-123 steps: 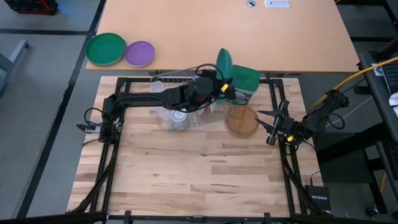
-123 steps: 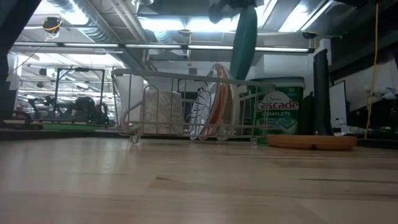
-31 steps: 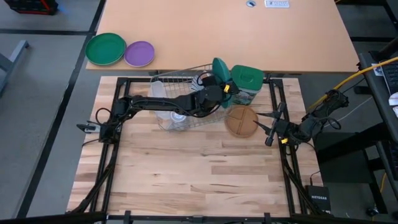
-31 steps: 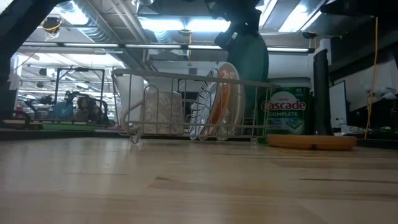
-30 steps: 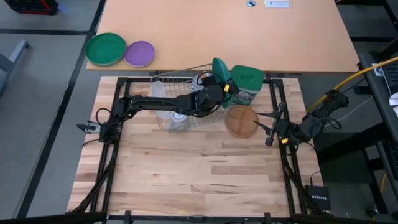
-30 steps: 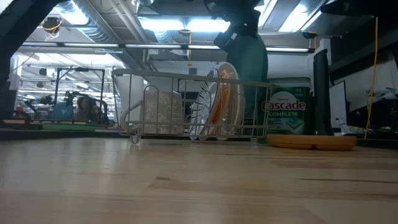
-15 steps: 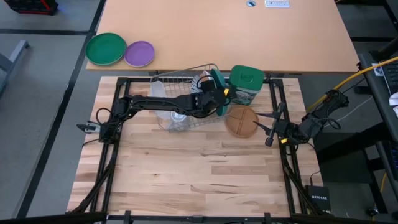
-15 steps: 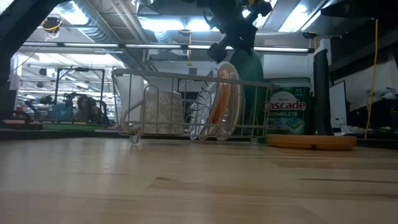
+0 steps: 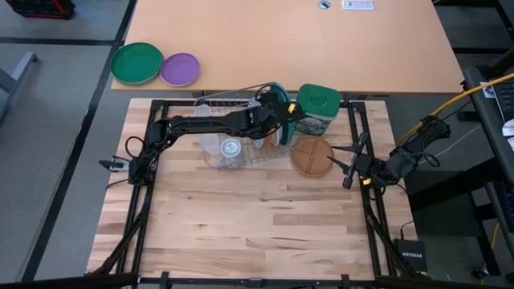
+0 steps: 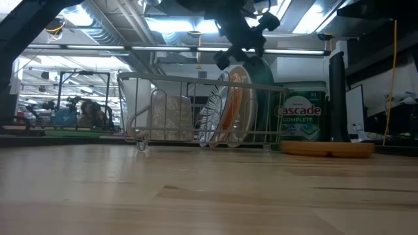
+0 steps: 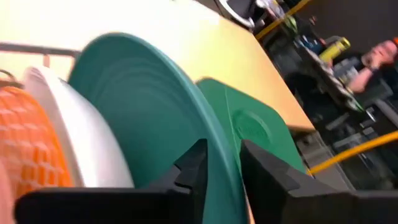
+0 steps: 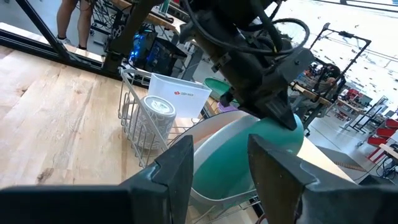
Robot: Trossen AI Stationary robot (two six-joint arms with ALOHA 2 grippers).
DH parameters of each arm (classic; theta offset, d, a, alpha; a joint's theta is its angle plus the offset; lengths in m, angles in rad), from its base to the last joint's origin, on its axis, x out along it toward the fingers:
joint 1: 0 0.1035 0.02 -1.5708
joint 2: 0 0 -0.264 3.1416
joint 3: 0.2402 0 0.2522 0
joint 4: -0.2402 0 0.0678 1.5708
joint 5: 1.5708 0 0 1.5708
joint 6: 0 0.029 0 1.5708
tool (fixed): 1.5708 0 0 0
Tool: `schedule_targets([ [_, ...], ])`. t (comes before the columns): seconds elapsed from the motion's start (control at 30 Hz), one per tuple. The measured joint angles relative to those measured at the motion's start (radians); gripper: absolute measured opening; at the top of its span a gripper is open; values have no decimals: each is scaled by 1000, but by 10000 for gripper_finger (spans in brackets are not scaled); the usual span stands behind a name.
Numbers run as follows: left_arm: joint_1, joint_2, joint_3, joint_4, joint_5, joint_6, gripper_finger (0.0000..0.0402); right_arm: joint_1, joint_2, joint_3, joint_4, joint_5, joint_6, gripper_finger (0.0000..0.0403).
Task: Sort dishes
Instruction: Put the green plate in the dish rack, then put the brown plate in the dish rack
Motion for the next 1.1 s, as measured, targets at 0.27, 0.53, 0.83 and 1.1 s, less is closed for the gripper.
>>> schedule_targets([
  [0.27,12,-4,0,2,107,112,128,0,0,0,1,0,29,156],
  [0.53,9,-36,2,-22,118,387,131,0,0,0,1,0,83,156],
  [0.83,-17,-70,2,-27,126,631,131,0,0,0,0,0,141,156],
  [1.1,-118,-123,2,-21,209,930,131,0,0,0,-19,-7,242,156],
])
